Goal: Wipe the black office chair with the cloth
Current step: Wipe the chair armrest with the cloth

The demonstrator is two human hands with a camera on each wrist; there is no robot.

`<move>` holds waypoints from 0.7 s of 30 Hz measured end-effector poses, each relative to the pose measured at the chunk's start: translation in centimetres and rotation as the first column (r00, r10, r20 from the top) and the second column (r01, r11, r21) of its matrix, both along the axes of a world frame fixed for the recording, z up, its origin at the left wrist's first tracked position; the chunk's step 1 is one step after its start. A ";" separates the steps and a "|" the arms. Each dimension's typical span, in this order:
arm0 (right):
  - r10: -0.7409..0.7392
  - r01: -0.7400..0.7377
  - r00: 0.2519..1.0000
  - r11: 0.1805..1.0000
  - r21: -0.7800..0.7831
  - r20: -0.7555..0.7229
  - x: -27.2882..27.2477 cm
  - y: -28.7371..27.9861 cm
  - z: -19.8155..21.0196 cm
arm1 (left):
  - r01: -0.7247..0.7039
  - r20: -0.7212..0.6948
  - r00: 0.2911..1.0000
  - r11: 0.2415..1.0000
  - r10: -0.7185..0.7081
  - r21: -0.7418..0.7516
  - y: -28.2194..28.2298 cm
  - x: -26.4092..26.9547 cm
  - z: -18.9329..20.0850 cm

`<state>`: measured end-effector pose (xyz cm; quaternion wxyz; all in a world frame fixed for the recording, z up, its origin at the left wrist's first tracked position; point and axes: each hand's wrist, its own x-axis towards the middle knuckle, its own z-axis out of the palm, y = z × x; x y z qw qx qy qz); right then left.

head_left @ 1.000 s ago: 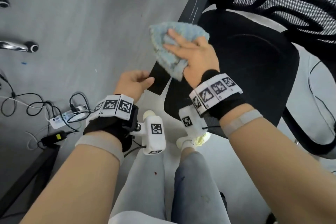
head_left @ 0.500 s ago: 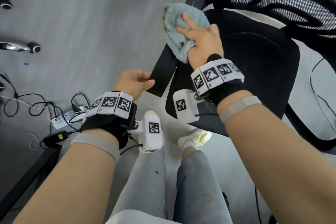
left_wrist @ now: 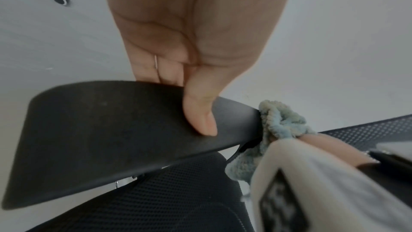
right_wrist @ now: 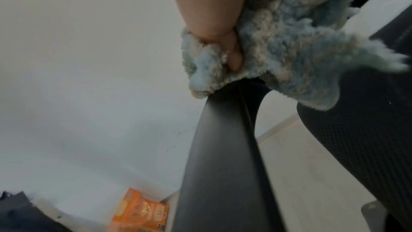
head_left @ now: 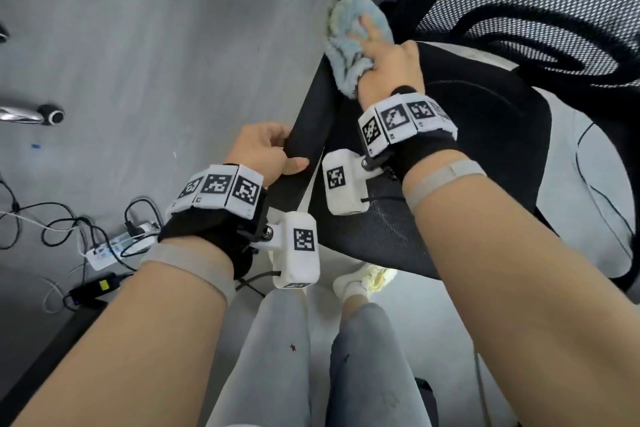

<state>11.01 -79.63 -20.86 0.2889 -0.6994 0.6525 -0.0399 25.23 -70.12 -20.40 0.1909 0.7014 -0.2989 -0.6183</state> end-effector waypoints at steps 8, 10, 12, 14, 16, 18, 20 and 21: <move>0.141 -0.141 0.989 0.990 -0.008 -0.035 0.4 3.0 0.9 | -0.002 0.007 1.000 0.992 0.001 0.125 -0.3 0.2 0.2; 0.081 -0.081 0.995 0.997 0.001 -0.061 0.6 0.2 0.7 | -0.005 -0.003 1.000 0.988 0.005 0.154 -0.2 0.1 0.1; 0.055 -0.053 0.997 0.998 0.038 -0.059 1.0 -2.0 0.4 | -0.006 0.013 1.000 0.989 0.004 0.150 -0.2 0.1 0.1; 0.090 -0.088 0.995 0.995 0.045 -0.045 1.1 -1.8 0.4 | -0.003 0.020 1.000 0.991 0.000 0.133 -0.1 0.2 0.0; 0.160 -0.157 0.987 0.985 0.066 -0.032 1.1 0.6 0.5 | -0.008 0.014 1.000 0.993 0.006 0.118 0.0 0.2 0.1; 0.223 -0.222 0.975 0.973 0.056 -0.008 1.1 3.8 0.5 | -0.023 -0.003 1.000 0.995 0.024 0.098 0.2 0.1 0.2; 0.248 -0.249 0.969 0.968 0.023 0.007 0.8 4.8 0.5 | -0.042 -0.016 0.999 0.996 0.044 0.083 0.5 0.0 0.1; 0.245 -0.245 0.970 0.969 0.017 -0.003 0.7 4.2 0.6 | -0.055 -0.017 0.998 0.995 0.057 0.077 0.6 -0.1 0.1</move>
